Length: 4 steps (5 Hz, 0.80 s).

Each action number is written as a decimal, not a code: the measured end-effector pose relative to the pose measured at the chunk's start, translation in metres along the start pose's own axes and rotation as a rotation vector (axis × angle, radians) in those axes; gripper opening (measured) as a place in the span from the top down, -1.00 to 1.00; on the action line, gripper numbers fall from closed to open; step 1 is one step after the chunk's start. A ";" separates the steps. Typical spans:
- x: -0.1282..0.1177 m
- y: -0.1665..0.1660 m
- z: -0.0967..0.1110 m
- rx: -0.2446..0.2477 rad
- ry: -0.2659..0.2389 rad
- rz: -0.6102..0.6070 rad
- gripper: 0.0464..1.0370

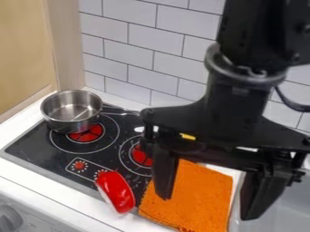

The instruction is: Put the silver pot upon the orange object

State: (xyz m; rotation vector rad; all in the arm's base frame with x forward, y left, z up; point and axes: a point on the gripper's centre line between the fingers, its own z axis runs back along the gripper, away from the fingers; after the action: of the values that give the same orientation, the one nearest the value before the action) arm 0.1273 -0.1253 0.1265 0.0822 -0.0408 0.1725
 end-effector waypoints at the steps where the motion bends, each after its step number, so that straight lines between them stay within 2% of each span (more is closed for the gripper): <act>1: -0.006 0.009 -0.011 0.043 0.026 -0.001 -0.92; 2: 0.007 0.026 -0.012 0.087 0.033 0.152 -0.92; 3: 0.022 0.049 -0.011 0.084 0.031 0.353 -0.92; 4: 0.044 0.091 -0.008 0.076 0.011 0.608 -0.92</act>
State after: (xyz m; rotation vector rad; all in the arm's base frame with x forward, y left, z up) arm 0.1555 -0.0280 0.1279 0.1434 -0.0471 0.7827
